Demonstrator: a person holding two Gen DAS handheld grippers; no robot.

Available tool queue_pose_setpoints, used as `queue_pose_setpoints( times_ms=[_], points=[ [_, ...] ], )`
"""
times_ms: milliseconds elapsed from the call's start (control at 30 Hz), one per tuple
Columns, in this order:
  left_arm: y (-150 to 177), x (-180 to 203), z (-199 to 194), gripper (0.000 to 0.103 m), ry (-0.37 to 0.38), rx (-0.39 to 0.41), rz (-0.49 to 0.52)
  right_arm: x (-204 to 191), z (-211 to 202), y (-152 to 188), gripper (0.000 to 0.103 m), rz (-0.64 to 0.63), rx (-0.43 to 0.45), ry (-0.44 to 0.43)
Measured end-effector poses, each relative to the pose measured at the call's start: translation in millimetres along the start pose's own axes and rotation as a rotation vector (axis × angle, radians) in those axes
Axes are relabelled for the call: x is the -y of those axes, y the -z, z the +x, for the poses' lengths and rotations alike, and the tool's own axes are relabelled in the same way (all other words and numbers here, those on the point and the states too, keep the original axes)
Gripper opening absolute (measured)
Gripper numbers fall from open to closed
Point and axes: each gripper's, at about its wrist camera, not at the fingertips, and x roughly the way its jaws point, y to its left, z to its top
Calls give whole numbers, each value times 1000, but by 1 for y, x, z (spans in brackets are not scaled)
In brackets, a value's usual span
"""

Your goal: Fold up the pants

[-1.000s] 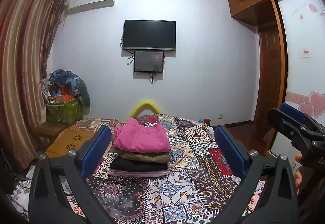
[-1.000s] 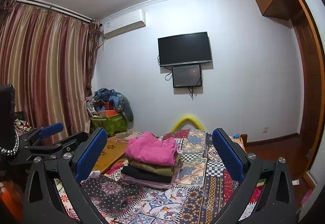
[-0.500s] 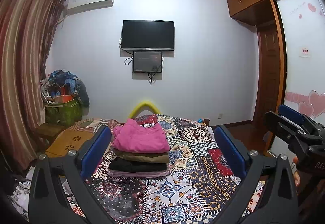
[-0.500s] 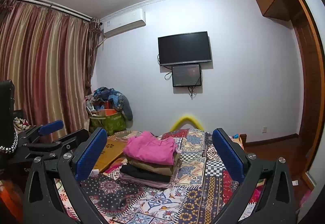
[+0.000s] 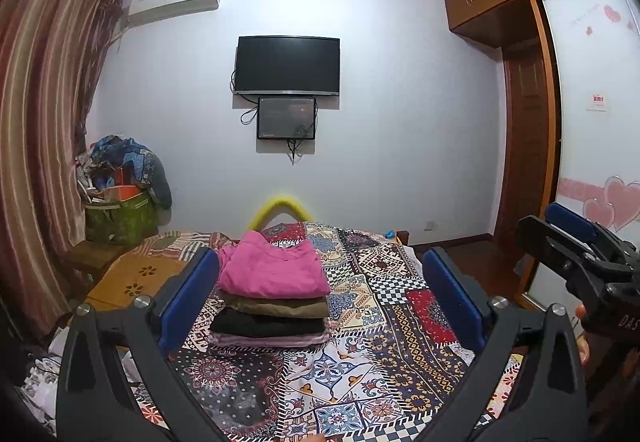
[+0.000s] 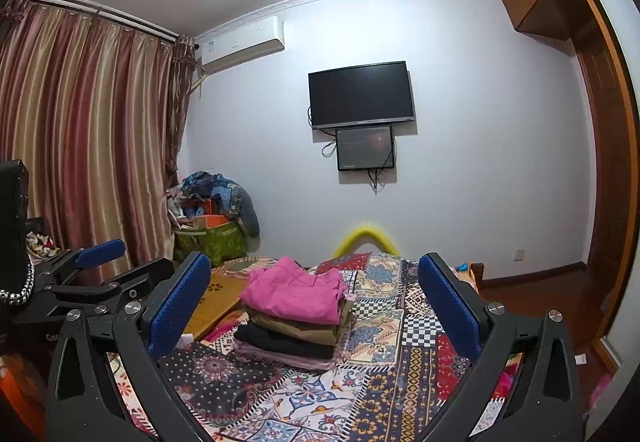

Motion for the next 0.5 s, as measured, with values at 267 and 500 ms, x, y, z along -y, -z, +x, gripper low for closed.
queue_pose_setpoints(
  times_ms=[267,500],
  points=[
    [0,-2,2,103,4,-6,-11,1,1,0,103,4,-3,2],
    [2,-2,3,103,9,-14,-12,2,1,0,103,8,-4,3]
  ],
)
